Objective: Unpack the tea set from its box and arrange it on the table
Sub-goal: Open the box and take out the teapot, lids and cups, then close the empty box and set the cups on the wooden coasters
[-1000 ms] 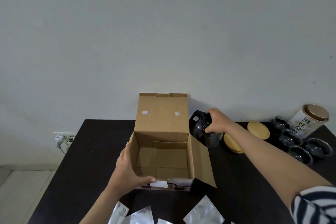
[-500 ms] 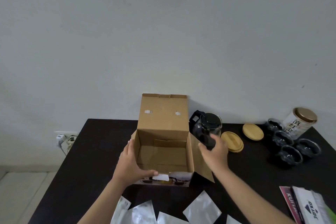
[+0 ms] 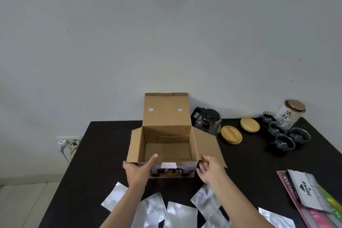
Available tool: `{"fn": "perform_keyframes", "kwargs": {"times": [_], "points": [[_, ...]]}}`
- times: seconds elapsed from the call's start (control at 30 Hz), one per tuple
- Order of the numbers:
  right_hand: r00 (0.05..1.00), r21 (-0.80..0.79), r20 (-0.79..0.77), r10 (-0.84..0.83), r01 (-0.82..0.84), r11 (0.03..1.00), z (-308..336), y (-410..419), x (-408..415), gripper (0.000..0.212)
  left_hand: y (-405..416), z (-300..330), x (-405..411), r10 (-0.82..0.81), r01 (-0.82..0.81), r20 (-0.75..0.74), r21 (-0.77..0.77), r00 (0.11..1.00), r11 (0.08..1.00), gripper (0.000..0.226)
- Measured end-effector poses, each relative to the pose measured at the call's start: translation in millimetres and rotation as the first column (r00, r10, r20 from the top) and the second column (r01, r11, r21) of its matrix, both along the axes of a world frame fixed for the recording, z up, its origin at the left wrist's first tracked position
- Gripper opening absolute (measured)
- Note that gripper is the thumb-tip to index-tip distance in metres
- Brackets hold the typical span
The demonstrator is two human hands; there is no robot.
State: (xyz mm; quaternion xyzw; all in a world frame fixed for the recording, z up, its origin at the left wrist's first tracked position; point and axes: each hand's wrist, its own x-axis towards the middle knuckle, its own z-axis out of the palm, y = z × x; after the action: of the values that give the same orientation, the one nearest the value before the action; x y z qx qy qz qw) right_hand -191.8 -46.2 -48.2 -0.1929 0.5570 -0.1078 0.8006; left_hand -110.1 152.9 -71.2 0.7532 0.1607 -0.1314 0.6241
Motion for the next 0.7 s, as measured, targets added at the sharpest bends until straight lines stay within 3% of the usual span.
{"fn": "perform_keyframes", "kwargs": {"times": [0.1, 0.17, 0.23, 0.3, 0.4, 0.53, 0.7], "points": [[0.999, -0.048, 0.026, -0.029, 0.030, 0.998, -2.5, 3.9, -2.6, 0.010, -3.5, 0.1, -1.2, 0.001, 0.000, 0.004, -0.063, 1.000, 0.998, 0.126], [0.998, -0.140, 0.025, -0.051, 0.054, 0.989, -2.1, 9.4, -6.6, 0.028, -3.4, -0.9, -1.1, -0.004, 0.004, 0.002, -0.095, 1.000, 0.995, 0.132], [0.998, -0.319, -0.008, -0.067, 0.061, 0.946, 0.8, 17.8, -10.5, 0.034, -1.0, -5.5, -1.8, -0.029, 0.033, 0.029, -0.127, 0.999, 0.991, 0.143], [0.997, -0.561, -0.053, -0.065, 0.024, 0.828, 4.5, 27.7, -14.0, 0.031, 0.8, -6.1, -5.8, -0.071, 0.082, 0.085, -0.127, 0.994, 0.989, 0.155], [0.998, -0.773, -0.038, 0.051, -0.062, 0.631, 8.8, 44.4, -19.7, 0.026, 2.4, -4.0, -11.3, -0.139, 0.137, 0.219, 0.023, 0.966, 0.990, 0.154], [0.974, -0.871, -0.084, 0.209, -0.174, 0.459, -1.1, 57.0, -23.6, 0.031, 2.4, -2.4, -14.8, -0.333, 0.164, 0.430, 0.383, 0.839, 0.909, 0.138], [0.954, -0.903, -0.167, 0.249, -0.249, 0.349, -11.2, 60.3, -21.0, 0.032, 1.6, -10.0, -13.3, -0.561, 0.237, 0.467, 0.585, 0.684, 0.775, 0.102]]}}
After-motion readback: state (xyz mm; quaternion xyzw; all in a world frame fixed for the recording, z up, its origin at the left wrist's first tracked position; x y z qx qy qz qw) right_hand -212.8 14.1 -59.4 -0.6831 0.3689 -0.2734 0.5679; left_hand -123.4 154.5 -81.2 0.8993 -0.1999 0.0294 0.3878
